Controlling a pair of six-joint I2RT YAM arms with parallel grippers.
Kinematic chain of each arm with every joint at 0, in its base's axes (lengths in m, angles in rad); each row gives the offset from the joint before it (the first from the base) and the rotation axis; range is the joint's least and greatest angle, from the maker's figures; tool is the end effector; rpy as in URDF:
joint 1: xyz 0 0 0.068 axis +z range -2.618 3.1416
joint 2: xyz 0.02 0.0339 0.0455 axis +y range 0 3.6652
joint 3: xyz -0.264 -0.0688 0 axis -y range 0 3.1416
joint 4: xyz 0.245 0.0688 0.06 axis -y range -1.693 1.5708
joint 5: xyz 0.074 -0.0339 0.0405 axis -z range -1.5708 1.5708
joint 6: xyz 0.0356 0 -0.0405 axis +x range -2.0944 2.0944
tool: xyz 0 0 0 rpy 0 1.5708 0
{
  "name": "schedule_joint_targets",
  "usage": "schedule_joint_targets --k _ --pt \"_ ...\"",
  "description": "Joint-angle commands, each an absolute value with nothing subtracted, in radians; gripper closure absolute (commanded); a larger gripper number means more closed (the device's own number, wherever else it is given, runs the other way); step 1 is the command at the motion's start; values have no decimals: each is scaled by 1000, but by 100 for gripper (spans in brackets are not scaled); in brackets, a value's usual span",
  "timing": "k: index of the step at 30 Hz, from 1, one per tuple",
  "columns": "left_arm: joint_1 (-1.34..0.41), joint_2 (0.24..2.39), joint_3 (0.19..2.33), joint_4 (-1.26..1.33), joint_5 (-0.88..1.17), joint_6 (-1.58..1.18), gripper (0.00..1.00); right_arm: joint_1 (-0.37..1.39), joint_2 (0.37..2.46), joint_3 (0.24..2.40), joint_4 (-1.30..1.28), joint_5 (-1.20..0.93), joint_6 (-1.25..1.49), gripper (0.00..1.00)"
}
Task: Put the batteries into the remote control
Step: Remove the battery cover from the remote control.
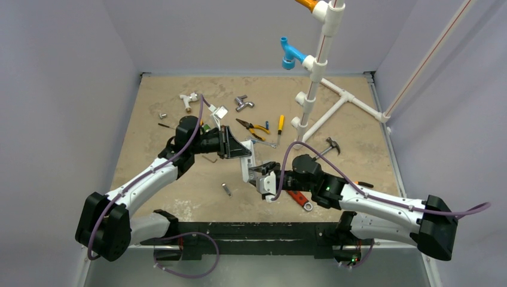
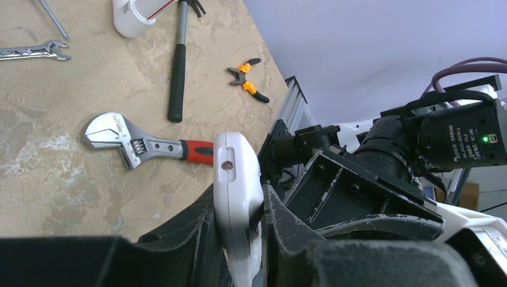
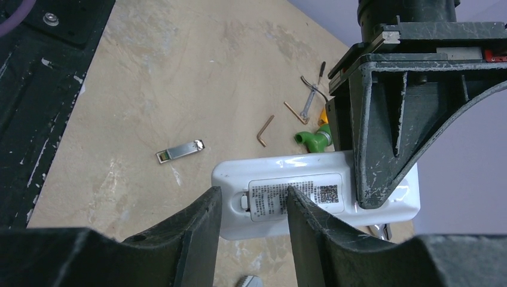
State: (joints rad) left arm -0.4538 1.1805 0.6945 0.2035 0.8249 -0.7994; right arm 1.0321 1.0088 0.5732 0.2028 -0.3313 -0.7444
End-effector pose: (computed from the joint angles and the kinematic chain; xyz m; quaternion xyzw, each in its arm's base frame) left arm 0.2209 -0.1368 0.2689 0.1112 0.7630 -0.5822 0.2577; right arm 0.1088 0.2047 0.2631 -0.6649 0.4087 0.2157 0.5868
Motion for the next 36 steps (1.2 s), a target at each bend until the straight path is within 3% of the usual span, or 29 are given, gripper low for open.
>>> schedule_joint_targets --k 1,16,36 --pt "-460 1158 730 242 859 -799 100 1031 999 565 242 -287 -769 59" --pt "-460 1160 738 225 857 -785 100 1031 937 555 242 -298 -791 58" --pt "-460 1160 732 254 870 -808 100 1031 1003 574 253 -272 -818 59"
